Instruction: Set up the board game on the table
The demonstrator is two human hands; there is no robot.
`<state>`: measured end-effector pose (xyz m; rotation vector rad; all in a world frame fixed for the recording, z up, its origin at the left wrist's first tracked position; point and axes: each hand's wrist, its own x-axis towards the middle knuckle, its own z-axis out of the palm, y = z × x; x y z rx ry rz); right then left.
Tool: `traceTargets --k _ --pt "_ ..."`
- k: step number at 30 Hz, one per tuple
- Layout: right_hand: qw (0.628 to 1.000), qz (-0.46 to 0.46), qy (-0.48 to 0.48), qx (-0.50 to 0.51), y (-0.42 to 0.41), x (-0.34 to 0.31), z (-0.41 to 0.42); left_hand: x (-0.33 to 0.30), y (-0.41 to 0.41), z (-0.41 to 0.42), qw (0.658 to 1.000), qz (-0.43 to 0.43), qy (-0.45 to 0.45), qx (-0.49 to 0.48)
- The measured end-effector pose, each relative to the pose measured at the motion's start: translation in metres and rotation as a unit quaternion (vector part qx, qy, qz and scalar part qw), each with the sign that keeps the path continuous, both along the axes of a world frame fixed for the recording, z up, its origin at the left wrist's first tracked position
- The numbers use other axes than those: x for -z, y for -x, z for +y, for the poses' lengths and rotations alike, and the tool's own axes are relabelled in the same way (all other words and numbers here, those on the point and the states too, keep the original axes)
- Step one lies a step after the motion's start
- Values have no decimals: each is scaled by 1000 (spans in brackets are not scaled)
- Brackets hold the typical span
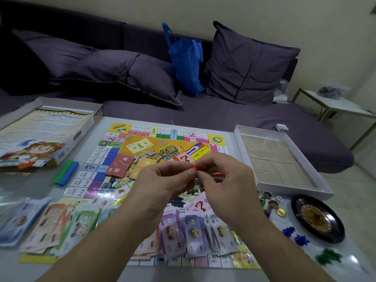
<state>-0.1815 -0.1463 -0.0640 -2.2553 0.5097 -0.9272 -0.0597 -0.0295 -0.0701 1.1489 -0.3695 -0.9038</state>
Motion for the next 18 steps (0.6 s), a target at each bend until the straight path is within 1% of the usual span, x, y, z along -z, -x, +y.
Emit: traceTargets --k 3,7,10,14,18 --pt "999 -4 -31 -13 0 0 -1 0 1 1 1000 -19 -6 -9" --pt "991 -22 -128 -37 -2 -1 -4 1 3 0 998 -56 -16 -22" --pt "982 -45 -180 -41 -2 -4 -3 1 4 -1 997 -75 -24 -28" --pt "971 -62 -226 -39 -1 -6 -3 -1 4 -2 998 -48 -12 -28" --pt "977 -57 -206 -25 -1 -5 -1 2 2 -3 999 -10 8 -32"
